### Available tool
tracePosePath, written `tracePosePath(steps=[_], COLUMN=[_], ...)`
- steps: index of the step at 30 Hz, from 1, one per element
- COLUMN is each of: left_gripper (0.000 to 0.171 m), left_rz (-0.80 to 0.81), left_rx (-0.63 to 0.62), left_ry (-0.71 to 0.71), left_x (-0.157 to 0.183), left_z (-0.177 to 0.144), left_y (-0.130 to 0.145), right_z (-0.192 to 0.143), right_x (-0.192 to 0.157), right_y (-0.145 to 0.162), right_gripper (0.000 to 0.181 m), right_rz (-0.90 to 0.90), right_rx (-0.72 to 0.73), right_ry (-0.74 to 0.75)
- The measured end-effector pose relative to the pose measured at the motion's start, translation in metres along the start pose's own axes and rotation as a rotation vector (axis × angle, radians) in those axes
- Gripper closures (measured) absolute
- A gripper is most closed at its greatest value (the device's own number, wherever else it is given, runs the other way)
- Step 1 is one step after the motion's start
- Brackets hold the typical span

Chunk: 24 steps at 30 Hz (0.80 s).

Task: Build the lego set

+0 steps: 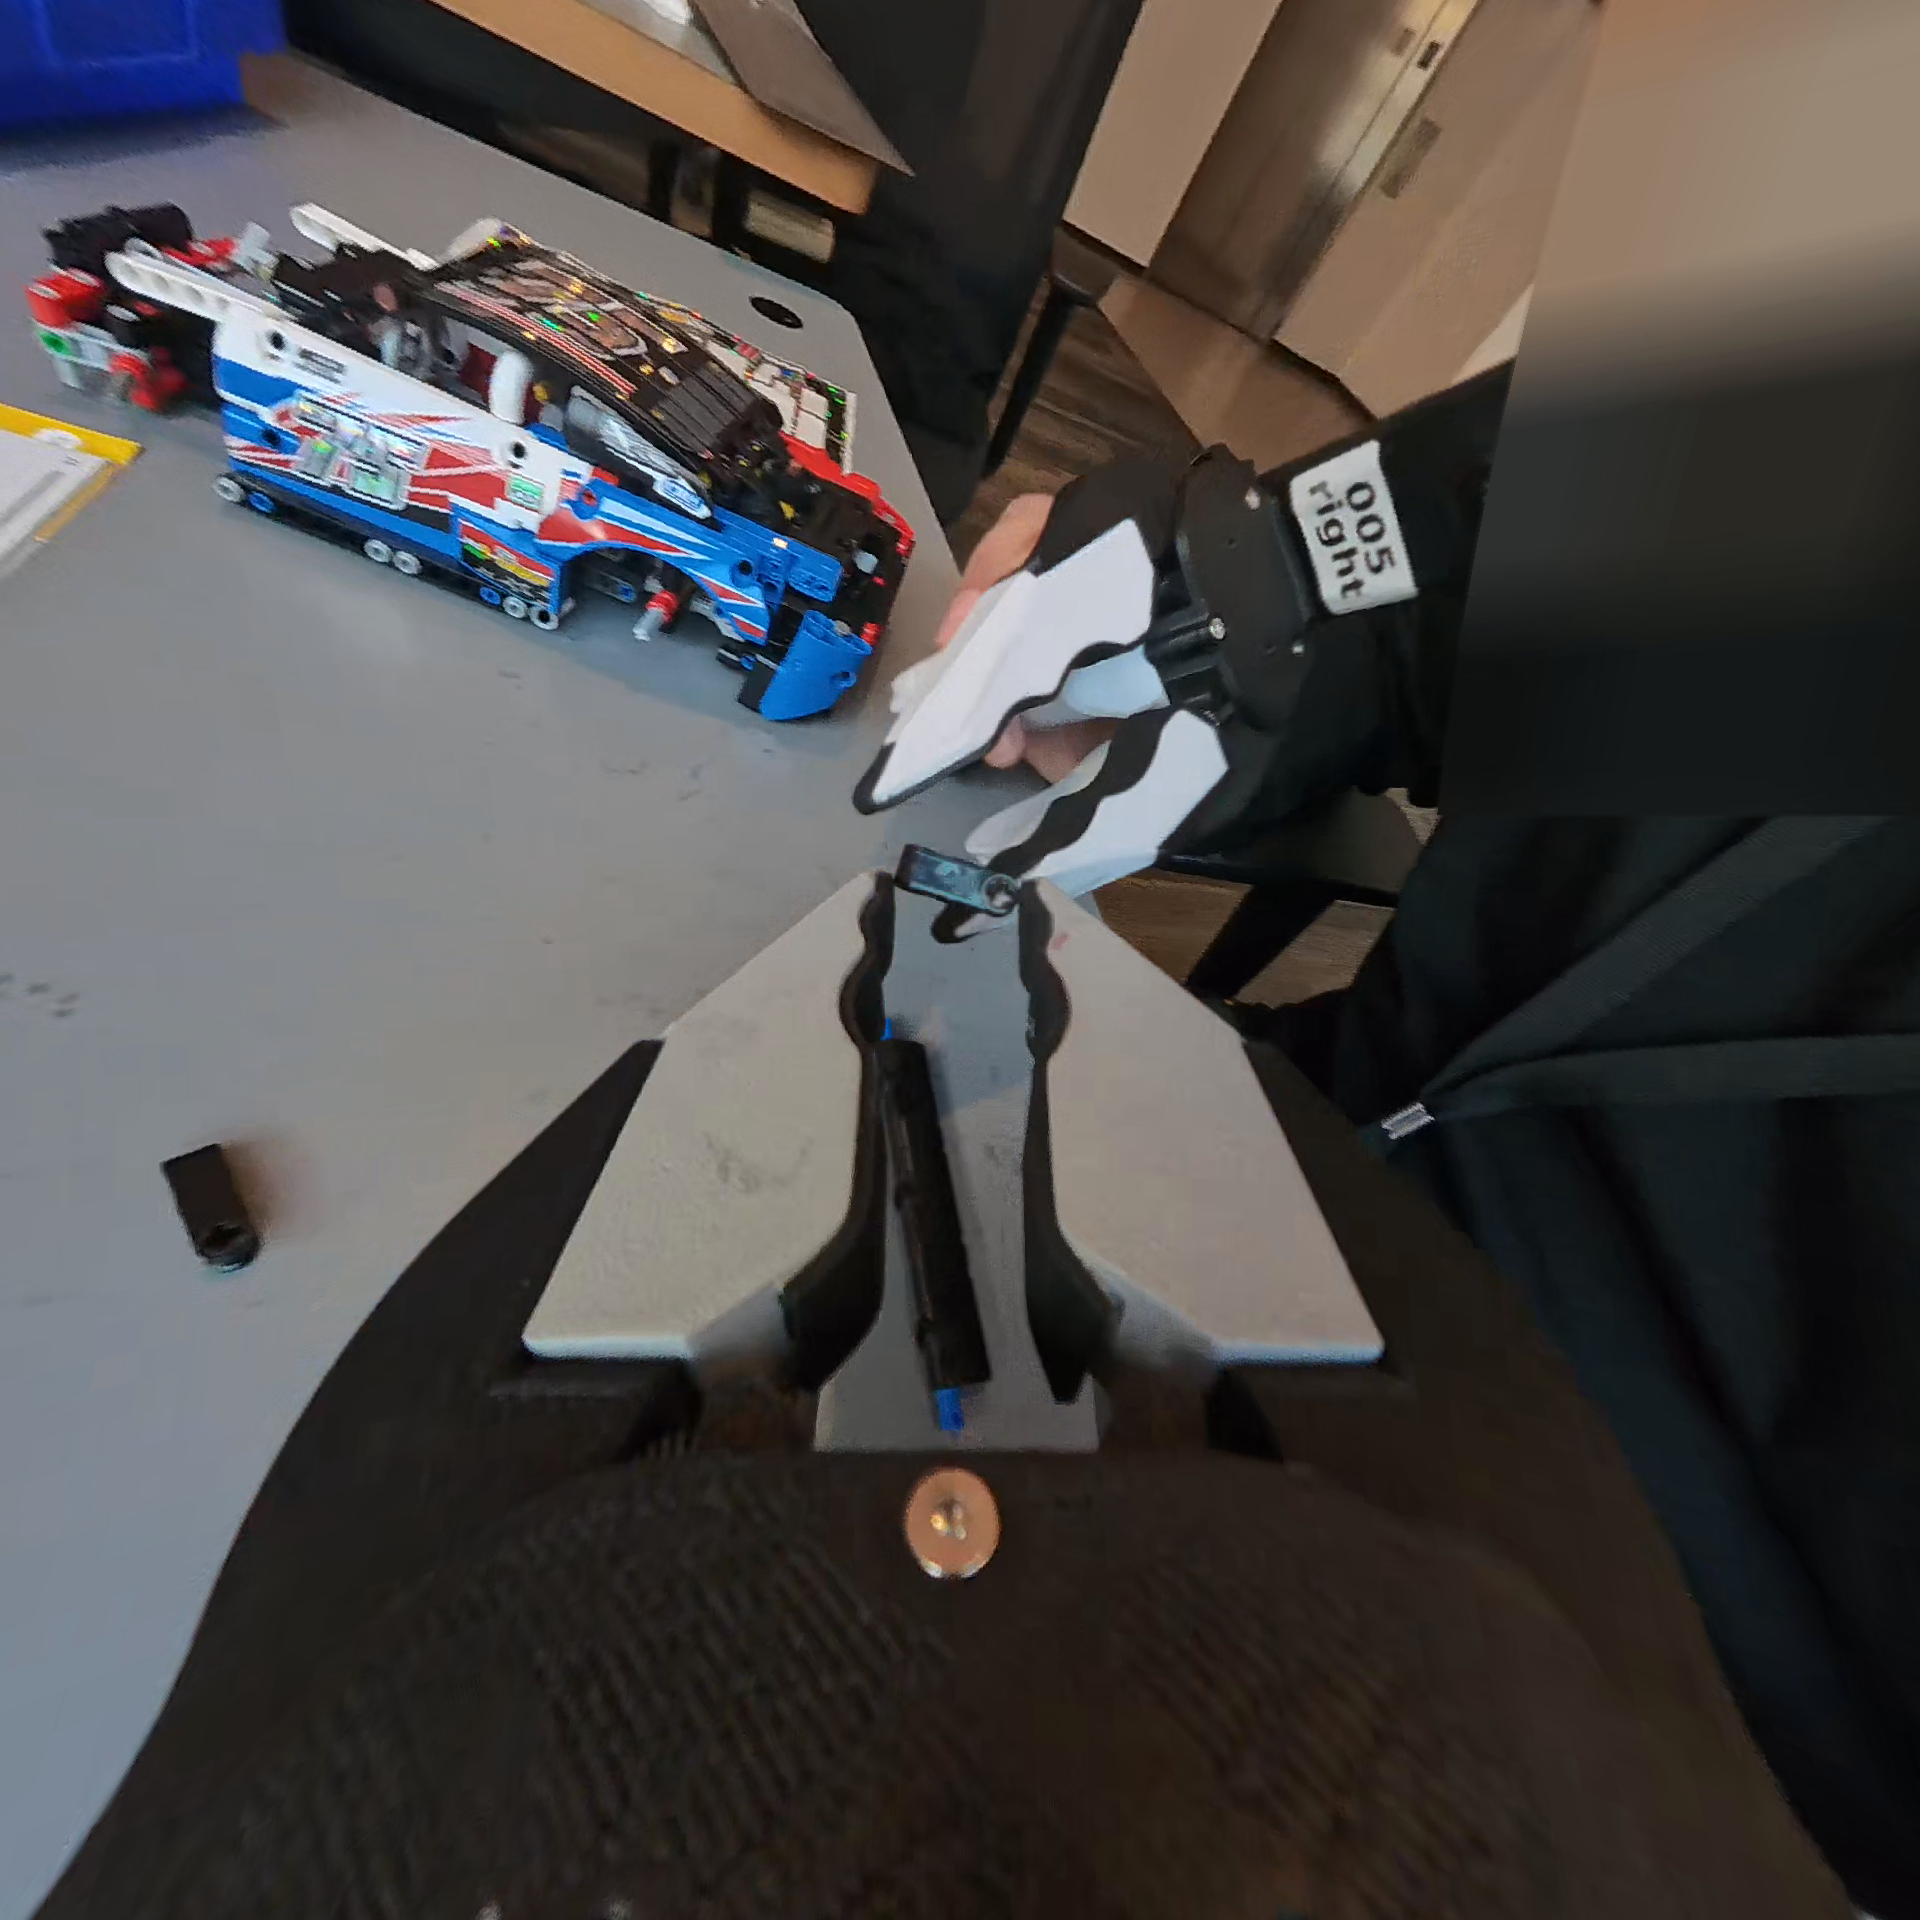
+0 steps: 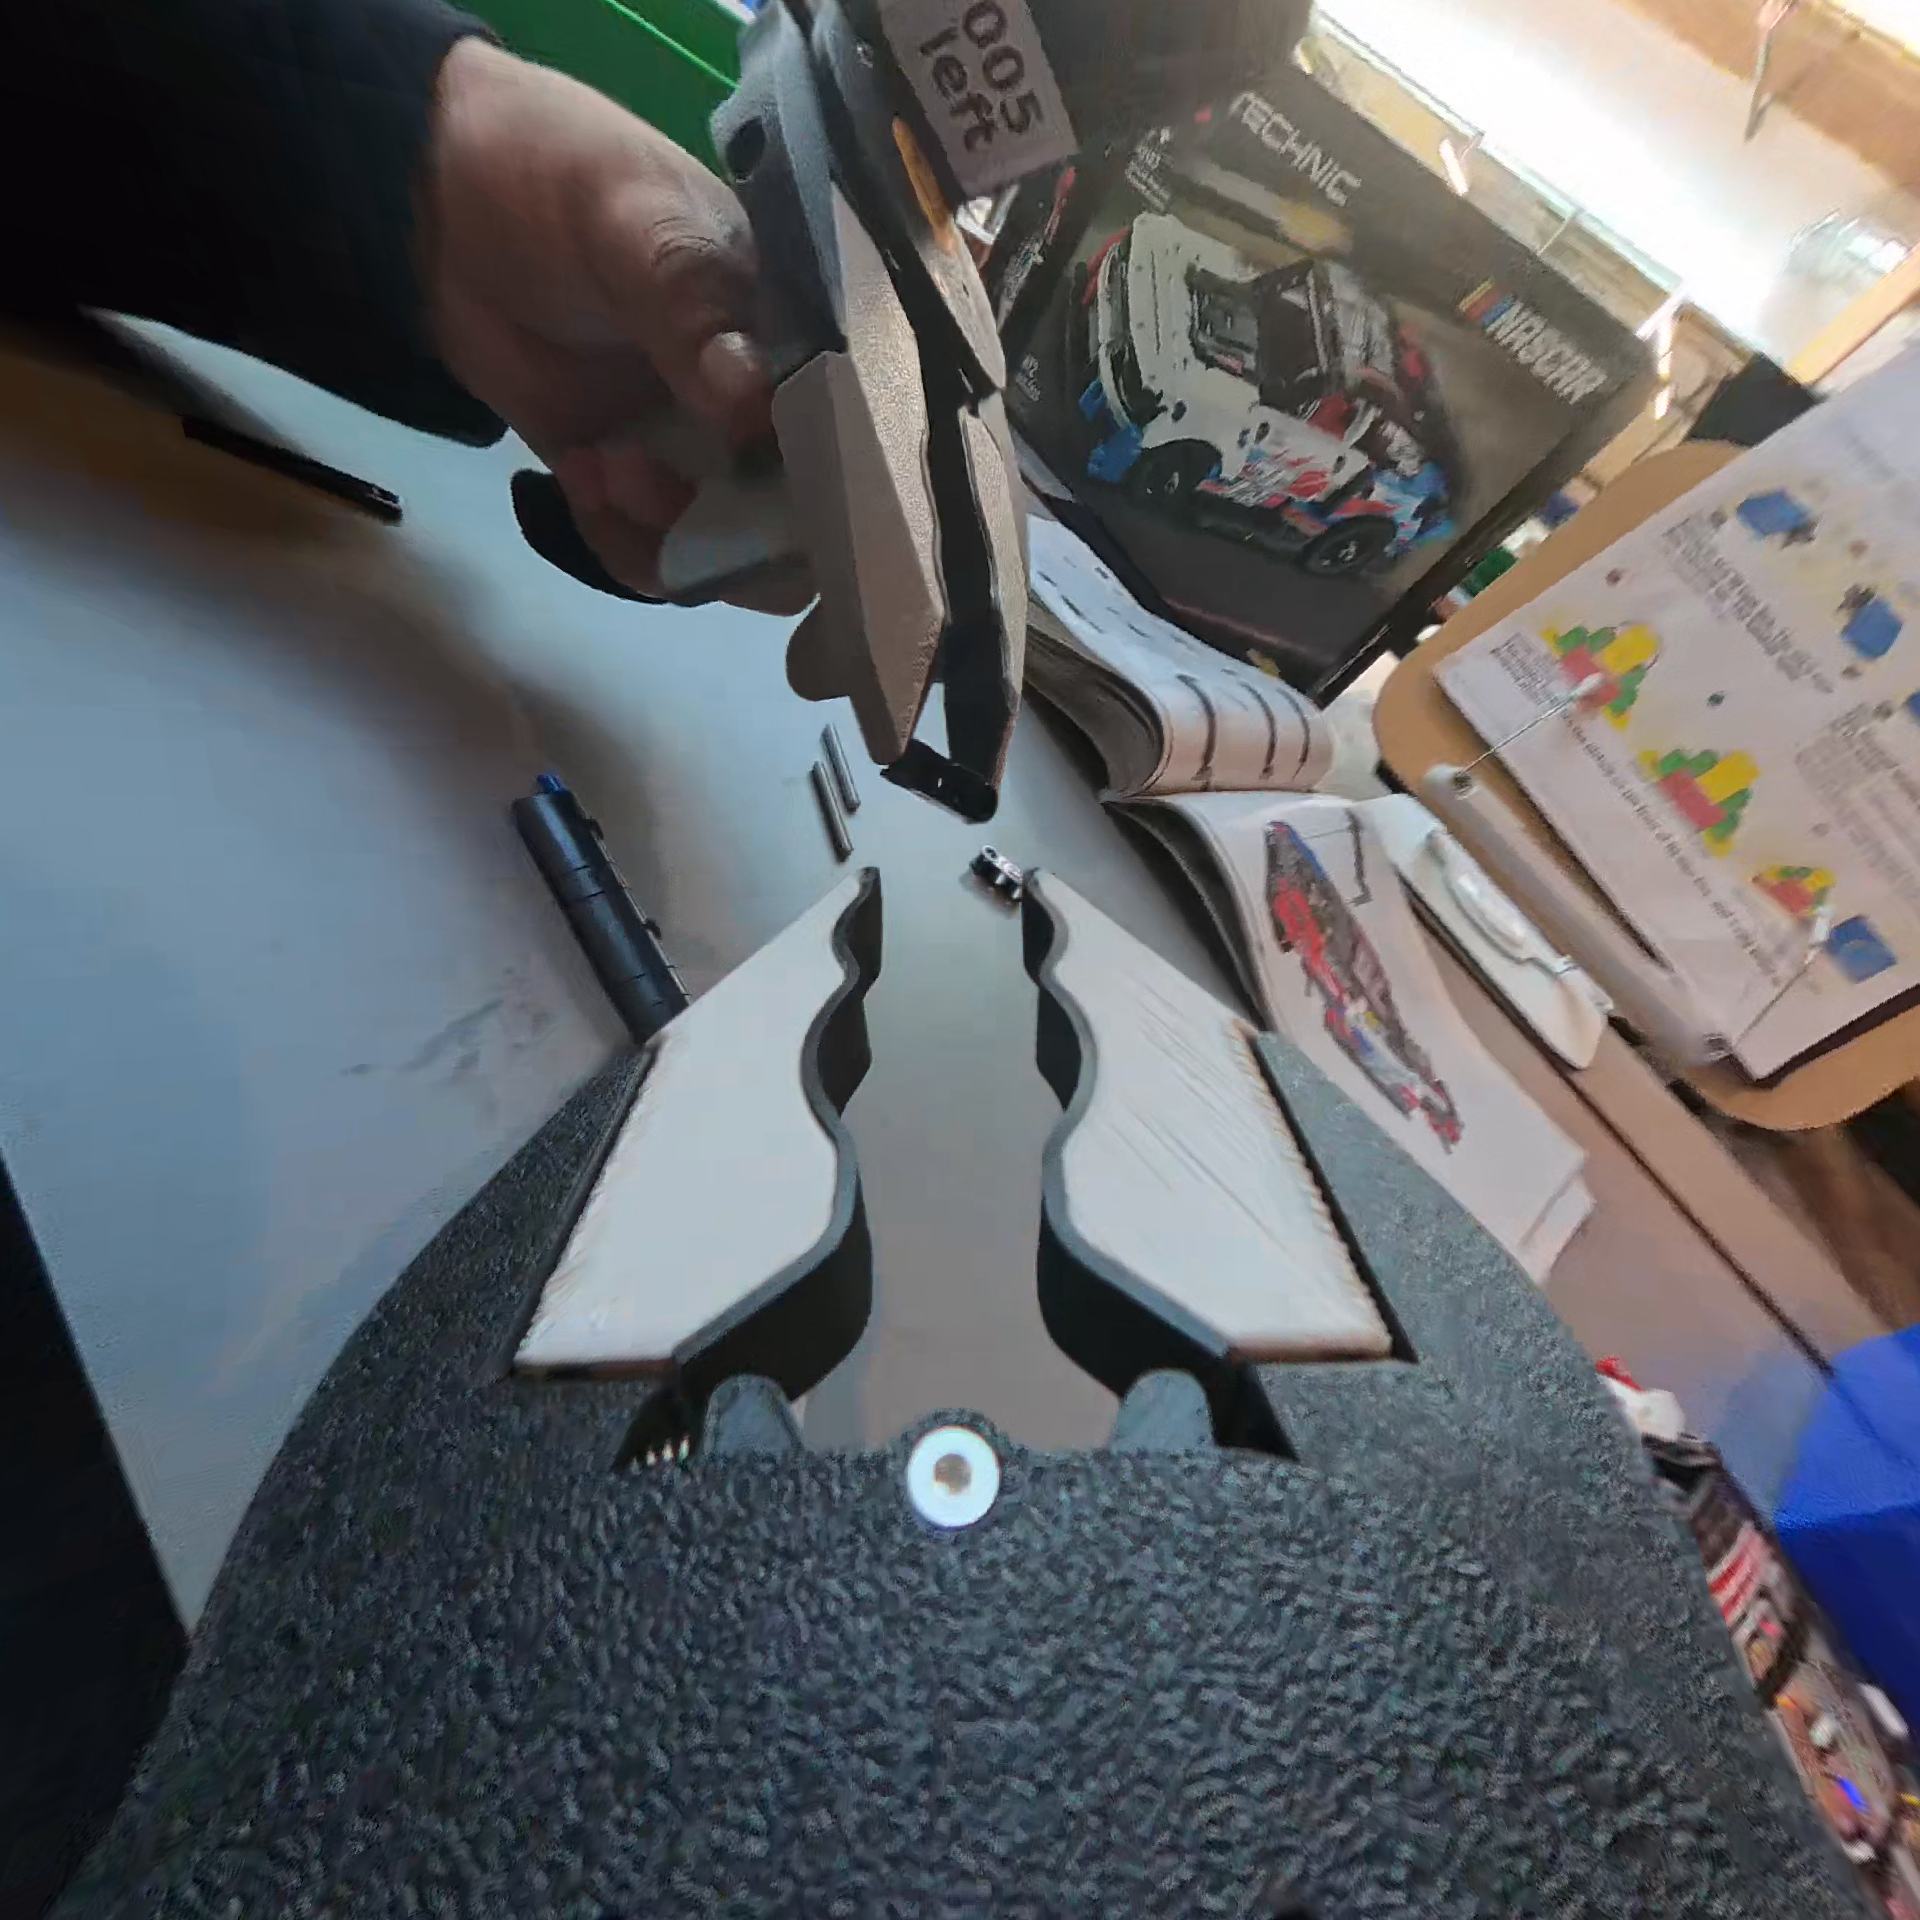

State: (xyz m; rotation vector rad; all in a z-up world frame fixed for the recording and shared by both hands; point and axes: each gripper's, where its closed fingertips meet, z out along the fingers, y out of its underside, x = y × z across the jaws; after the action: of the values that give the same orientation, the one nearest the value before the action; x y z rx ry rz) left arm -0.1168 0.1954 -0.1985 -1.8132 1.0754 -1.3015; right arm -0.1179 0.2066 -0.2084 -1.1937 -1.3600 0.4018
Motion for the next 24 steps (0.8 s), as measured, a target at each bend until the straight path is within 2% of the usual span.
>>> tracePosePath(steps=[4, 8, 13, 14, 19, 24], left_gripper=[0.151, 0.151, 0.151, 0.151, 0.151, 0.146], left_rz=[-0.031, -0.081, -0.095, -0.098, -0.128, -0.109], left_rx=[-0.054, -0.103, -0.167, -0.18, -0.222, -0.219], left_ry=[0.011, 0.038, 0.086, 0.094, 0.098, 0.022], left_x=[0.003, 0.006, 0.017, 0.019, 0.017, 0.003], left_z=[0.003, 0.004, 0.009, 0.009, 0.012, 0.005], left_y=[0.011, 0.019, 0.027, 0.03, 0.038, 0.032], right_z=[-0.006, -0.007, -0.008, -0.008, -0.007, -0.003], right_x=[-0.01, -0.019, -0.037, -0.041, -0.046, -0.031], right_y=[-0.017, -0.02, -0.021, -0.02, -0.013, -0.003], right_gripper=[0.16, 0.162, 0.167, 0.172, 0.174, 0.175], right_rz=[-0.163, -0.321, -0.413, -0.41, -0.335, -0.044], right_rx=[0.045, 0.032, 0.046, 0.048, 0.035, 0.02], right_ry=[0.023, 0.048, -0.016, -0.041, -0.087, -0.143])
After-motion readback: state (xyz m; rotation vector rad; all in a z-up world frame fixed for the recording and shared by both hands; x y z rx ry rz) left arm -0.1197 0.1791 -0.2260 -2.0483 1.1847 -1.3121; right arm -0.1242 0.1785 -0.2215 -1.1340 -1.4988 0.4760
